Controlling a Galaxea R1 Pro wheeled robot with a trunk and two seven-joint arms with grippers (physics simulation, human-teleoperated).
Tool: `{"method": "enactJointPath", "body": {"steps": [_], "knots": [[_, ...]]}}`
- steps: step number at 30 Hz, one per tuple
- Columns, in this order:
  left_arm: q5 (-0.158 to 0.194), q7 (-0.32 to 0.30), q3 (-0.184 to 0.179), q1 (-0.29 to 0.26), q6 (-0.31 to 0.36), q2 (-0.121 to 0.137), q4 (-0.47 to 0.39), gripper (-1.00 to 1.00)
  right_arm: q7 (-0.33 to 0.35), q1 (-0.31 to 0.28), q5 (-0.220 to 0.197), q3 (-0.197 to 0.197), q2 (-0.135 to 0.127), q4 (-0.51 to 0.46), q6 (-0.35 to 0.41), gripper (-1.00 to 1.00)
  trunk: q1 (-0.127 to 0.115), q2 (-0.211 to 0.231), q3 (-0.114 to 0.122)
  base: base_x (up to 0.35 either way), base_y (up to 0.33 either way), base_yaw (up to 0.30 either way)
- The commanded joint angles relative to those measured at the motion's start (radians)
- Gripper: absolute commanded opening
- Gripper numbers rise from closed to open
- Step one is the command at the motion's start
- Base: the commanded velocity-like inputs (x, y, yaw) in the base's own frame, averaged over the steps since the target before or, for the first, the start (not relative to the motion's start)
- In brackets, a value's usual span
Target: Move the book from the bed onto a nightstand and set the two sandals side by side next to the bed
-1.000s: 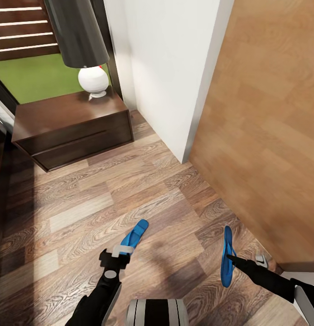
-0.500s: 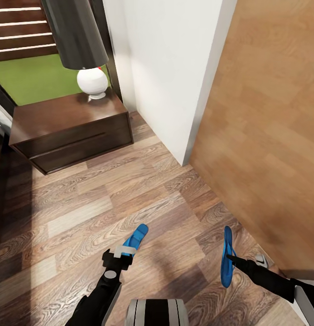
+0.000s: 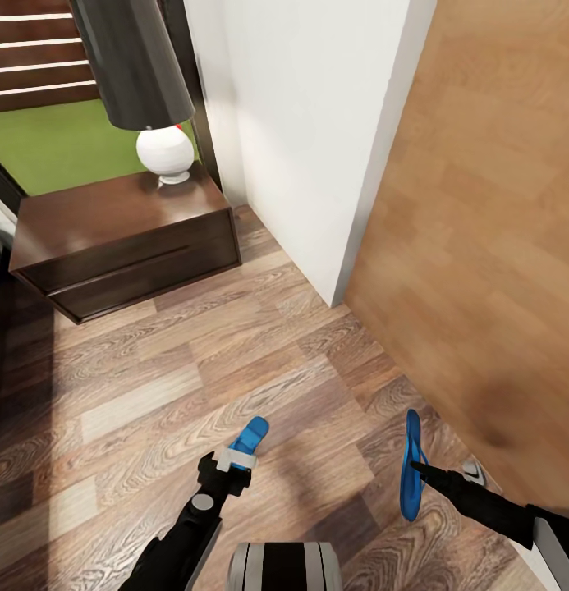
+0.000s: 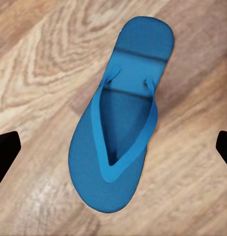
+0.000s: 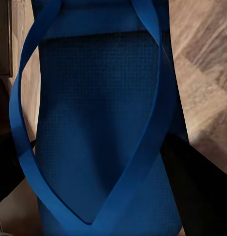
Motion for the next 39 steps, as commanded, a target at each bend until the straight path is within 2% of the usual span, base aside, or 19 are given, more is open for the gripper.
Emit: {"method": "enactJointPath", "body": {"steps": [1, 8, 35, 39], "knots": [[-0.008, 0.001, -0.005, 0.000, 0.006, 0.002, -0.001, 1.00, 0.000, 0.000, -0.003, -0.001, 0.000, 0.000, 0.006, -1.00, 0.000, 0.000, -0.001, 0.170, 0.000, 0.000], [-0.008, -0.001, -0.005, 0.000, 0.006, 0.002, 0.000, 1.00, 0.000, 0.000, -0.003, -0.001, 0.000, 0.000, 0.006, -1.00, 0.000, 0.000, -0.001, 0.204, 0.000, 0.000], [-0.008, -0.005, -0.010, 0.000, 0.006, 0.002, 0.001, 1.00, 0.000, 0.000, -0.003, -0.001, 0.000, 0.000, 0.006, -1.00, 0.000, 0.000, -0.001, 0.035, 0.000, 0.000], [-0.008, -0.005, -0.010, 0.000, 0.006, 0.001, 0.001, 1.00, 0.000, 0.000, -0.003, -0.001, 0.000, 0.000, 0.006, -1.00, 0.002, -0.001, -0.016, 0.000, 0.000, 0.000]]}}
